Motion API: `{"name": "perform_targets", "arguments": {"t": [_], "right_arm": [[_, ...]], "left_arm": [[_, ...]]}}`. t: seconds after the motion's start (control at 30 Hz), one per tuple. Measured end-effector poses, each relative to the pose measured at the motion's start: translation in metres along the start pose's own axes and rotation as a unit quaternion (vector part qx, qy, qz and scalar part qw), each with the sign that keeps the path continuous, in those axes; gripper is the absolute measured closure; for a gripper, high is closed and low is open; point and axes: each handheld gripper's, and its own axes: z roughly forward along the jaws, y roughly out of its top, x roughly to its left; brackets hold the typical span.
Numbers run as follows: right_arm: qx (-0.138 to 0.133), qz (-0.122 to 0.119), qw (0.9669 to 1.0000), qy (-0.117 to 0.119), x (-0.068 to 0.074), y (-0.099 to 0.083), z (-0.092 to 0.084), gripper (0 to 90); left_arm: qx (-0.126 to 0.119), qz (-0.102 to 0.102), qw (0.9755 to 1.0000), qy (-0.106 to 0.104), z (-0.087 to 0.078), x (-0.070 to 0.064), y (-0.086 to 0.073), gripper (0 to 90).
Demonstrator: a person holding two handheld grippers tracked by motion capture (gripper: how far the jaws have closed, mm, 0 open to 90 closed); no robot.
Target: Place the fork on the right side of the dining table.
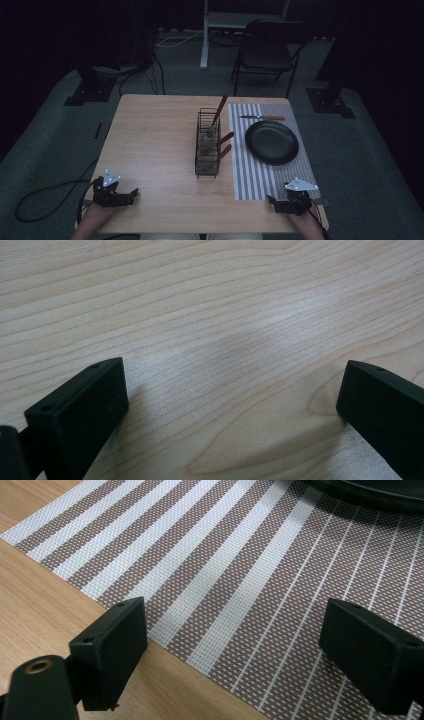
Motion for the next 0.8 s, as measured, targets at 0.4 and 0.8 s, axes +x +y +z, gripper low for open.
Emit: {"name": "perform_targets", "arguments": {"t": [0.4,0.8], "right_arm": [[0.001,0.0,1.0,0.001,0.0,0.0,0.0,11.7],[0.035,0.007,0.9994,-0.006,0.002,0.01,0.001,13.5]], "left_arm": [[0.0,0.0,1.0,-0.001,0.0,0.0,0.0,0.0],[0.0,0.0,1.0,-0.001,0.0,0.0,0.0,0.0]]}}
